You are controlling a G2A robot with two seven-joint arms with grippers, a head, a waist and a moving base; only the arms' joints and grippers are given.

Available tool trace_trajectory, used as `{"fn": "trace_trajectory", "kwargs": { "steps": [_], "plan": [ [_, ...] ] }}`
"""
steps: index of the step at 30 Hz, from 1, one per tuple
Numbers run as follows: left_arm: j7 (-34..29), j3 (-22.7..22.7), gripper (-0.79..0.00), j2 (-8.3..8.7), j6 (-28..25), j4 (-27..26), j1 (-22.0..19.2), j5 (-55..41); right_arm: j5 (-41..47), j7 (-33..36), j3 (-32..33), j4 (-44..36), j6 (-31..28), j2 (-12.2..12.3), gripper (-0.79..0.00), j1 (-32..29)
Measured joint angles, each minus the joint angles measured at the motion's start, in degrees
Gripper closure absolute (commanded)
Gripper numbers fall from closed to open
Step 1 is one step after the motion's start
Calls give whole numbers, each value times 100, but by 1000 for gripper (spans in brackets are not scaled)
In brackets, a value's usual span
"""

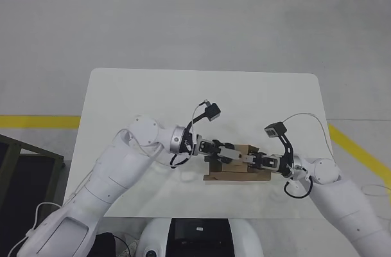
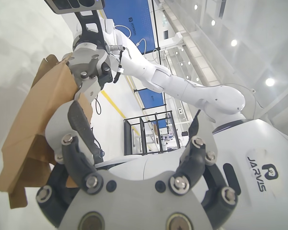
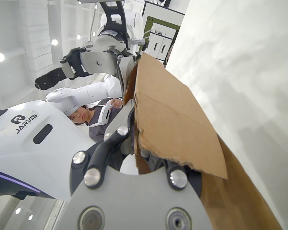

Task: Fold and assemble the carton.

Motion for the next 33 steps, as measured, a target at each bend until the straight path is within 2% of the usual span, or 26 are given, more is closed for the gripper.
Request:
{"fn": "trace_trajectory", "kwargs": {
  "steps": [7, 19, 33],
  "plan": [
    [-31, -100, -785, 14, 4, -84, 41, -89, 9, 20, 59, -33, 20, 10, 0, -35],
    [-294, -792, -785, 172, -117, -55, 334, -602, 301, 46, 389, -44, 46, 70, 0, -204],
    [-26, -913, -785, 222, -42, -36, 430, -301, 106, 178, 444, -526, 178, 95, 0, -448]
  ]
}}
